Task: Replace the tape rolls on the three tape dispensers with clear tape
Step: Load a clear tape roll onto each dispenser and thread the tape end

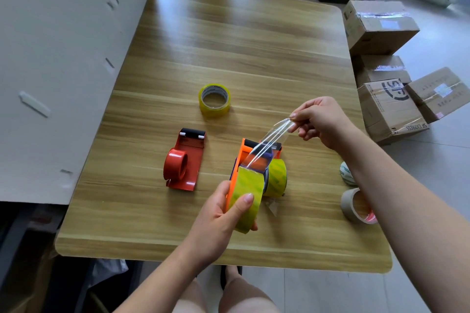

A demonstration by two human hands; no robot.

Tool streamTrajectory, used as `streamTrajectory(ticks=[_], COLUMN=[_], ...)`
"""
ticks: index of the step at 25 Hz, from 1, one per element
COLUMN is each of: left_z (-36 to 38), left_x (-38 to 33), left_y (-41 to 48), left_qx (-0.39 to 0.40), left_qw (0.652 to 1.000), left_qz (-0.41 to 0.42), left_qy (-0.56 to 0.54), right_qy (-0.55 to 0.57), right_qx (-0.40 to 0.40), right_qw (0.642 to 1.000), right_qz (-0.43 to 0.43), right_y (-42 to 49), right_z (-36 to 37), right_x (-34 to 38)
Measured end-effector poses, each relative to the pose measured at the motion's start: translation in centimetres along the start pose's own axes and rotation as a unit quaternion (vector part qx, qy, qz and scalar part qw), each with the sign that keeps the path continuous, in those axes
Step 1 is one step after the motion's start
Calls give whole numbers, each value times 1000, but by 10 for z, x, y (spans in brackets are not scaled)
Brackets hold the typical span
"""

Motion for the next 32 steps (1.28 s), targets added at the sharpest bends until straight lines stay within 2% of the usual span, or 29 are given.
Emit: streamTrajectory(ticks=[12,23,27,32], left_z=[5,12,10,5], left_x=[-2,-1,-1,-2], left_y=[-1,-5,-5,-2], left_qx=[-4,59,46,-8], left_qw=[1000,998,999,1000], left_qz=[16,1,7,14], left_qy=[7,-4,-3,-7], right_qy=[7,-1,-13,-15], right_qx=[-22,48,60,30], right_qw=[999,999,998,999], right_qz=[32,1,-8,8], right_y=[3,8,8,7], right_z=[-5,17,22,5], right_x=[-7,6,16,15])
Point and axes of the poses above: each hand's wrist, its own y-axis towards the middle knuckle, its own z-axis out of the palm, x = y × z, the point moved 7 cm from there along y, towards the middle knuckle, and after that the axes turned 12 degrees about -x, right-handed, at the moved point
